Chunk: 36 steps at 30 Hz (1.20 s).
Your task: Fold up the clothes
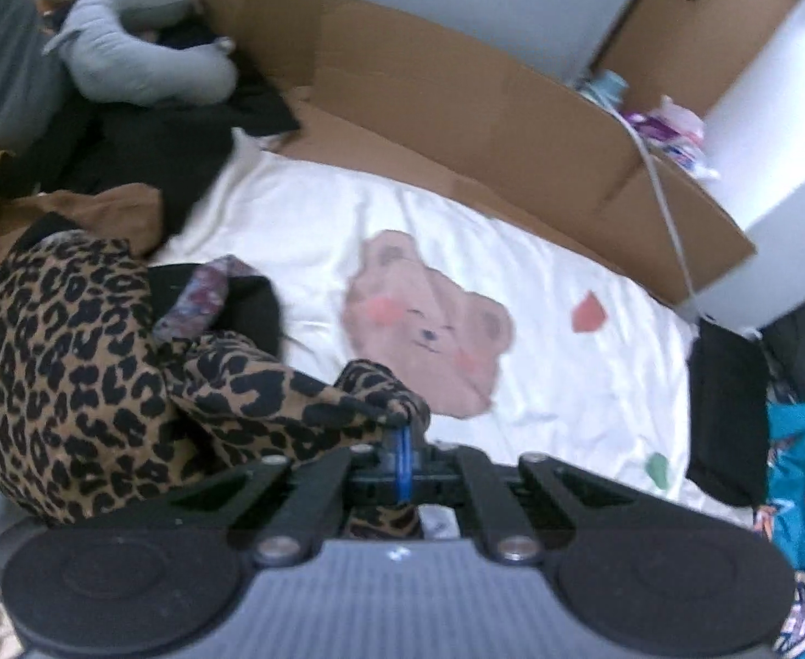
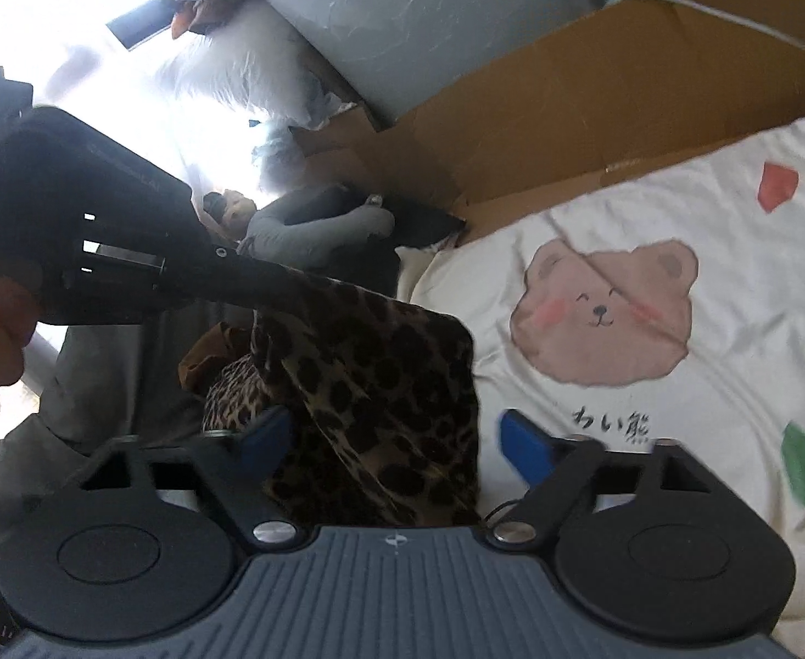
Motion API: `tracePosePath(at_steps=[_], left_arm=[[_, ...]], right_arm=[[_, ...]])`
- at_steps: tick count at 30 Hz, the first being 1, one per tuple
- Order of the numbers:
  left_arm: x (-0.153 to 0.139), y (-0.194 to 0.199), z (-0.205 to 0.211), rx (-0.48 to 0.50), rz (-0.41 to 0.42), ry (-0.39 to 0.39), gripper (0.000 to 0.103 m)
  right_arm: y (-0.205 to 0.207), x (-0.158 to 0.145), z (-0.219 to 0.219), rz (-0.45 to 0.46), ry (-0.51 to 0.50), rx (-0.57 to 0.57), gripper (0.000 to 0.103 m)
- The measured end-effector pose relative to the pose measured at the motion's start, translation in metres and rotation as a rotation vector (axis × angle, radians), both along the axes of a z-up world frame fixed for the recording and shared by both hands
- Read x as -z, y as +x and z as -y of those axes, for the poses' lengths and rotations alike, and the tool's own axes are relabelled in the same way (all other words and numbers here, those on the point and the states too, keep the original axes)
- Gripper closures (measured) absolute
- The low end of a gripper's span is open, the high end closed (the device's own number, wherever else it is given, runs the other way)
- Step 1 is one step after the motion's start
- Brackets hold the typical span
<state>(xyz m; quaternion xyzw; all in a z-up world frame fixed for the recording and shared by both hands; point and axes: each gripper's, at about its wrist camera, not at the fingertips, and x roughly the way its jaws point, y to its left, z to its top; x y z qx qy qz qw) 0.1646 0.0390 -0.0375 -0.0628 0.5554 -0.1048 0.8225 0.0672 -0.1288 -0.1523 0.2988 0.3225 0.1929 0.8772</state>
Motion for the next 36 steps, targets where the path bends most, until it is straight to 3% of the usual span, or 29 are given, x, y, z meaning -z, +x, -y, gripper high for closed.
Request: tracePosePath(at_steps=[2, 3, 5, 6, 13, 26, 31, 36], left_arm=[[-0.001, -0.005, 0.013, 0.041, 0.006, 0.001, 0.103], [0.001, -0.005, 0.015, 0.052, 0.007, -0.006, 0.103], [0.003, -0.006, 0.022, 0.070, 0.012, -0.015, 0.103], [0.003, -0.007, 0.026, 0.079, 0.015, -0.016, 0.103], [0.010, -0.011, 0.056, 0.139, 0.023, -0.029, 0.103], [0.003, -0.008, 0.112, 0.244, 0.060, -0.163, 0.103], [0.002, -0.009, 0.124, 0.260, 0.064, -0.131, 0.098], [-0.006, -0.003, 0.104, 0.218, 0.097, -0.092, 0.082]], right_arm=[[0.001, -0.003, 0.006, 0.009, 0.001, -0.003, 0.049], [0.002, -0.004, 0.008, 0.011, 0.000, -0.005, 0.071], [0.001, -0.007, 0.012, 0.013, -0.017, -0.004, 0.096], [-0.001, -0.007, 0.014, 0.016, -0.037, 0.006, 0.101], [-0.018, -0.001, 0.050, 0.027, -0.005, 0.120, 0.103], [-0.036, -0.016, 0.127, 0.085, 0.085, 0.316, 0.103], [-0.035, -0.008, 0.134, 0.028, 0.040, 0.343, 0.103], [-0.037, -0.002, 0.132, -0.052, -0.090, 0.372, 0.095]])
